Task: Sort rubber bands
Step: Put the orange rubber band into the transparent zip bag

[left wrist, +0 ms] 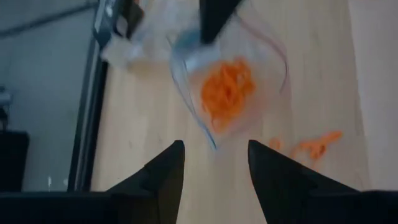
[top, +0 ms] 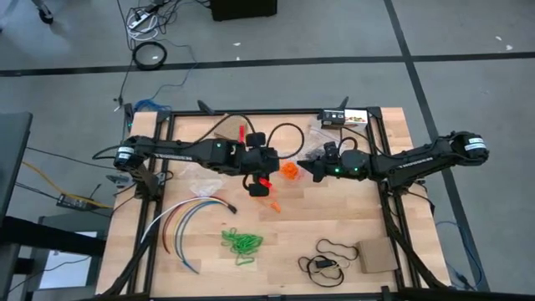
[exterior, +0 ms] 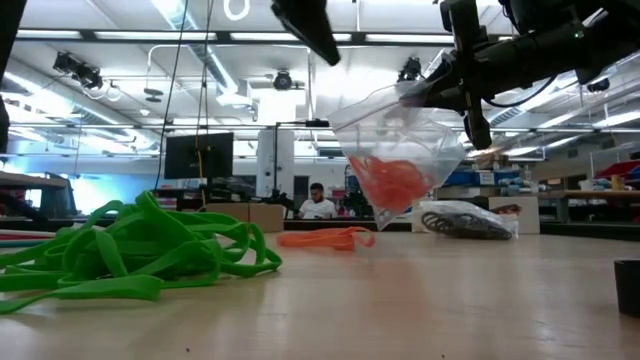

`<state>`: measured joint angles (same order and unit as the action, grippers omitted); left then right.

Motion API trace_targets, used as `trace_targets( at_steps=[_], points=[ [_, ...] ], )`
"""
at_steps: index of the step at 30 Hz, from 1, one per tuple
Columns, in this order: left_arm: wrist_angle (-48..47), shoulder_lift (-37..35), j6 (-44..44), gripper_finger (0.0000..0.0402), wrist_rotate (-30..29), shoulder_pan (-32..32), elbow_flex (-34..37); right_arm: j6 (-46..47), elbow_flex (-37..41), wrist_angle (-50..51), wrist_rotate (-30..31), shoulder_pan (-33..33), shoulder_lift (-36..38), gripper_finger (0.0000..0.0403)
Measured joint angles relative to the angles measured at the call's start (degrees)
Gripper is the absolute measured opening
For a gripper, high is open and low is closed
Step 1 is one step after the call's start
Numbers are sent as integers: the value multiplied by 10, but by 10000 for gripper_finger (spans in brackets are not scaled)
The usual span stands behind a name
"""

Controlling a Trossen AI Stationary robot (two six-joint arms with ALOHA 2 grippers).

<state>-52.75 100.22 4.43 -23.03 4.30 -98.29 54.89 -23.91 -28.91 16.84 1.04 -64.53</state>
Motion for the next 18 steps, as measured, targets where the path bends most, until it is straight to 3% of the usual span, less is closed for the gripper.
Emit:
trace_targets(
  at_steps=[4, 8, 12, 18],
  points=[
    [-21, 0, -26, 182, 1, 1, 31, 0, 0, -1, 0, 0, 0, 4],
    [2, 0, -33, 182, 2, 0, 116, 0, 0, 0, 0, 0, 0, 4],
    [84, 1, -33, 182, 31, -4, 227, 0, 0, 2, -2, 0, 0, 4],
    [293, 1, 4, 182, 146, -17, 364, 3, 0, 3, -4, 0, 0, 4]
  ],
)
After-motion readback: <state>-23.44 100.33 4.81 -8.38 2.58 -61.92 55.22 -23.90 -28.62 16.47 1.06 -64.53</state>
